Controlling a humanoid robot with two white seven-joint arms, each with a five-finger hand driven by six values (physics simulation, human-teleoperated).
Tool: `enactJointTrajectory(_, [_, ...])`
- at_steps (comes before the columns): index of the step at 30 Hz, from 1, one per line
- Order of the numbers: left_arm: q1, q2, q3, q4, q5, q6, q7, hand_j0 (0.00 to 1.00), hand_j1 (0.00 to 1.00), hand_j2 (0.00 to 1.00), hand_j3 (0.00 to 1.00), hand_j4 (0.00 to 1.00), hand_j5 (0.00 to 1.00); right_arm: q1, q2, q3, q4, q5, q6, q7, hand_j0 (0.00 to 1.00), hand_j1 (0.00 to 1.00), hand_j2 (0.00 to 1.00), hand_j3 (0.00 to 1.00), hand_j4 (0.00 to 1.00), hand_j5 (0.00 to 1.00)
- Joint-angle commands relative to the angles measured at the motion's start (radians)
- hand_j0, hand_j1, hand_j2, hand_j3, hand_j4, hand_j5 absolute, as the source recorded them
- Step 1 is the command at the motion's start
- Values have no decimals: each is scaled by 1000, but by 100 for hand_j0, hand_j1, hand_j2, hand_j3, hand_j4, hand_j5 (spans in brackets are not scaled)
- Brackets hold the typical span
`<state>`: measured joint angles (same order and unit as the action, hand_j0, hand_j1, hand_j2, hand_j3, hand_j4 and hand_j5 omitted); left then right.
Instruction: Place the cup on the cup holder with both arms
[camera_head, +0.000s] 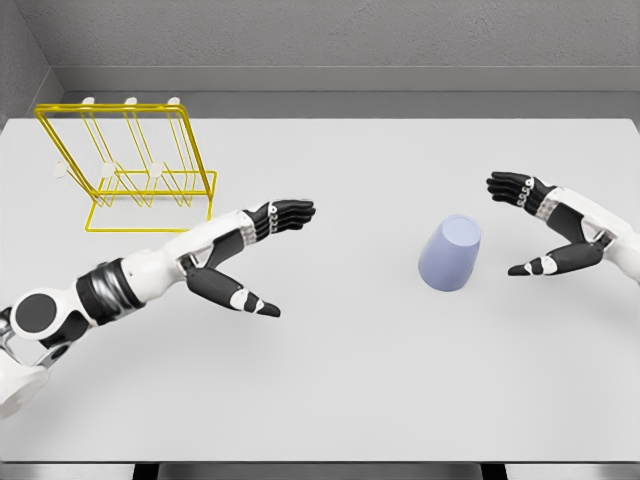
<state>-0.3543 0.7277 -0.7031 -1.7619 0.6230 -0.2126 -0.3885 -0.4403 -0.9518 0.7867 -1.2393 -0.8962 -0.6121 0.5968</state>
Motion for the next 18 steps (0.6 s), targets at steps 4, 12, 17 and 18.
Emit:
enactJointTrajectory(4, [3,-4,5,4,-5,29,2,100,100,100,100,100,100,0,-1,-3,4,-7,1,1,100,100,100,100,100,100])
enactJointTrajectory(12, [14,-17,25,7,21,27,3,100,100,100,100,100,100,9,5,-9,29,19,1,0,100,100,100,100,100,100])
enactJointTrajectory(17, [29,-19,27,4,32,21,69,100,100,100,100,100,100,11,67,-14,78,20,1,1,100,100,100,100,100,100])
enactJointTrajectory(18, [31,-21,28,5,32,21,69,100,100,100,100,100,100,12,68,-12,78,19,1,0,100,100,100,100,100,100])
